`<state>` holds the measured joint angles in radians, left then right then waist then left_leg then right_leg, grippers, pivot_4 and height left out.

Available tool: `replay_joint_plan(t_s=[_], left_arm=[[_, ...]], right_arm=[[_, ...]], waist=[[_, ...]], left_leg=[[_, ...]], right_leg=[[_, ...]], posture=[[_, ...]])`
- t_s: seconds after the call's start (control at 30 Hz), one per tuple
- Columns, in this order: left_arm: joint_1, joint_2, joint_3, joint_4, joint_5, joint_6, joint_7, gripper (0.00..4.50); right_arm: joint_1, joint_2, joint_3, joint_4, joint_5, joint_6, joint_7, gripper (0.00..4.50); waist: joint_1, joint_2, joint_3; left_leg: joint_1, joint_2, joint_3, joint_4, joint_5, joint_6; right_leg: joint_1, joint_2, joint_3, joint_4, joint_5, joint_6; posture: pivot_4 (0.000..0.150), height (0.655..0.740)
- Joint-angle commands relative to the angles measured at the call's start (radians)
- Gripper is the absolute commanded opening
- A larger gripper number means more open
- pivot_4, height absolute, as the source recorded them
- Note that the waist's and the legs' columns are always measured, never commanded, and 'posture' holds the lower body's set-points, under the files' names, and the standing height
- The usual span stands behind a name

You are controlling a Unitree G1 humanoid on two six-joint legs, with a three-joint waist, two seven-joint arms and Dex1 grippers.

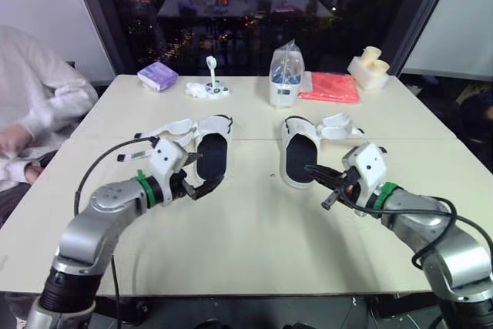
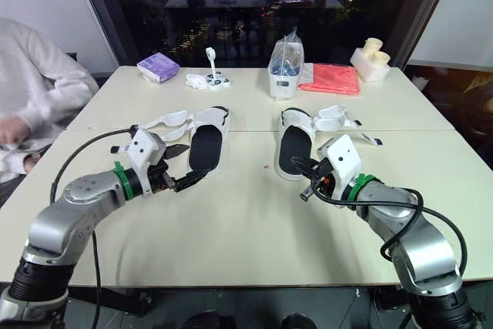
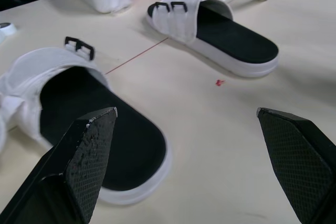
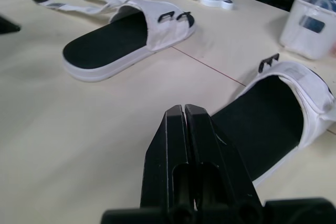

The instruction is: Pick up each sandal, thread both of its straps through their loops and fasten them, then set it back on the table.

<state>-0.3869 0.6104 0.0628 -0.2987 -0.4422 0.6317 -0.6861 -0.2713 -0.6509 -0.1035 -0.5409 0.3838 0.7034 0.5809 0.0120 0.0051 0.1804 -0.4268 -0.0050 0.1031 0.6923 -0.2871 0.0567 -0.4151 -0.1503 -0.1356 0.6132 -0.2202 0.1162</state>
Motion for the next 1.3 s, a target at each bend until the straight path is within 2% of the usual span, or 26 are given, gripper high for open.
replay_joint_plan(t_s=[0.03, 0.2, 0.7, 1.03, 1.13, 1.3], left_arm=[[-0.015, 0.015, 0.032, 0.005, -0.013, -0.009, -0.015, 4.44], [0.003, 0.018, 0.045, -0.032, -0.069, 0.036, -0.03, 4.44], [0.001, 0.014, 0.013, -0.037, -0.068, 0.045, -0.033, 4.44], [0.006, 0.012, 0.016, -0.048, -0.064, 0.041, -0.019, 4.44], [0.003, 0.005, 0.013, -0.047, -0.061, 0.036, -0.01, 4.5], [-0.001, -0.001, -0.004, -0.041, -0.048, 0.022, -0.008, 4.5]], right_arm=[[-0.025, -0.017, 0.0, 0.004, 0.014, -0.027, 0.036, 0.0], [-0.016, -0.012, 0.012, 0.039, -0.003, -0.052, 0.047, 0.0], [-0.061, 0.003, 0.057, 0.076, -0.057, -0.085, 0.025, 0.0], [-0.131, 0.023, 0.086, 0.165, -0.118, -0.121, -0.019, 0.0], [-0.208, 0.031, 0.134, 0.312, -0.242, -0.201, -0.091, 0.89], [-0.348, 0.053, 0.249, 0.582, -0.452, -0.394, -0.181, 3.33]], waist=[[0.0, 0.0, 0.0], [0.001, -0.001, 0.0], [0.0, -0.001, 0.0], [-0.001, -0.001, 0.0], [-0.003, -0.001, 0.0], [-0.008, -0.001, 0.0]], left_leg=[[0.0, 0.0, 0.0, 0.0, 0.0, 0.0], [0.0, 0.0, 0.0, 0.0, 0.0, 0.0], [0.0, 0.0, 0.0, 0.0, 0.001, -0.001], [0.001, 0.0, 0.0, 0.0, 0.001, -0.001], [0.001, 0.0, 0.0, 0.0, 0.001, -0.002], [0.001, 0.0, 0.0, 0.0, 0.002, -0.003]], right_leg=[[0.0, 0.0, 0.0, 0.0, 0.0, 0.0], [0.001, 0.0, 0.0, 0.0, 0.0, 0.0], [0.001, 0.0, 0.0, 0.0, 0.0, 0.0], [0.001, 0.0, 0.0, 0.0, 0.0, 0.0], [0.001, 0.0, 0.0, 0.0, 0.0, 0.0], [0.001, 0.0, 0.0, 0.001, 0.0, 0.0]], posture=[[0.15, 0.74], [0.15, 0.74], [0.15, 0.74], [0.15, 0.74], [0.15, 0.74], [0.15, 0.74]])
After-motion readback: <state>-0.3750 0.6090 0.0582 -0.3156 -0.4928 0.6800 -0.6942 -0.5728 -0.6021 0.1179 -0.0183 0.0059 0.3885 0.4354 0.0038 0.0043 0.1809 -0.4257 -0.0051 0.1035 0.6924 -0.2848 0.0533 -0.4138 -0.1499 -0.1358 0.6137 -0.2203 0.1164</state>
